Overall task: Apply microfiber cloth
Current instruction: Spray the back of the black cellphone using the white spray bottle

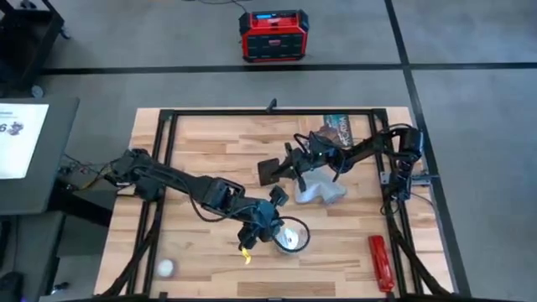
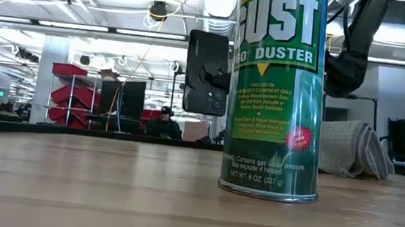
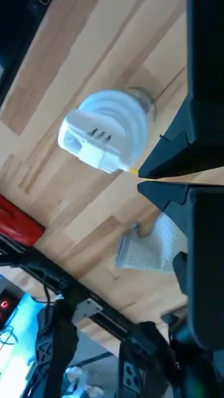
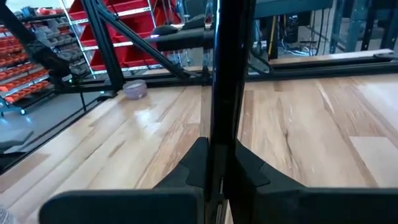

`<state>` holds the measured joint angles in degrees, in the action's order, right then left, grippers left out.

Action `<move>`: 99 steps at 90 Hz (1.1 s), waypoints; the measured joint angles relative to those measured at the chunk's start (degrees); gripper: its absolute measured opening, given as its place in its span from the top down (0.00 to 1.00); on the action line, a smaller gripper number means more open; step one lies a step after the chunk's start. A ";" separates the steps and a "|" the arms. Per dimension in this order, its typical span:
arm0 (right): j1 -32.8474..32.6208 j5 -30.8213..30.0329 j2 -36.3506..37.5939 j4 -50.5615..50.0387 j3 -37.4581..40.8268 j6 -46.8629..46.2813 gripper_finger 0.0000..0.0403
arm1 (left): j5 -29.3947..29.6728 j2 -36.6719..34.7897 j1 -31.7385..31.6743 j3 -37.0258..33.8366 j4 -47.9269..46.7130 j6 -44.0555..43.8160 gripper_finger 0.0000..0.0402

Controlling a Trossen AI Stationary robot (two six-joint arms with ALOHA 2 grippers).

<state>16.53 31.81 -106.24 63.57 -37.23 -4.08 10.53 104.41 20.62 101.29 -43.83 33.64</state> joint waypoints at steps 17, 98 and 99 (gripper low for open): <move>0.00 -0.01 0.00 -0.08 0.00 0.02 0.97 | -0.27 0.65 -0.04 1.46 0.73 1.06 1.00; -0.07 0.17 0.00 -0.17 0.00 0.02 0.97 | -4.08 2.21 -0.78 1.34 -0.17 -2.04 1.00; -0.07 0.17 0.00 -0.16 0.00 0.02 0.97 | -4.09 2.43 -0.84 1.36 -0.08 -2.04 1.00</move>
<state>16.47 31.99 -106.24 63.41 -37.23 -4.05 6.44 106.84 19.78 102.65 -43.91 31.59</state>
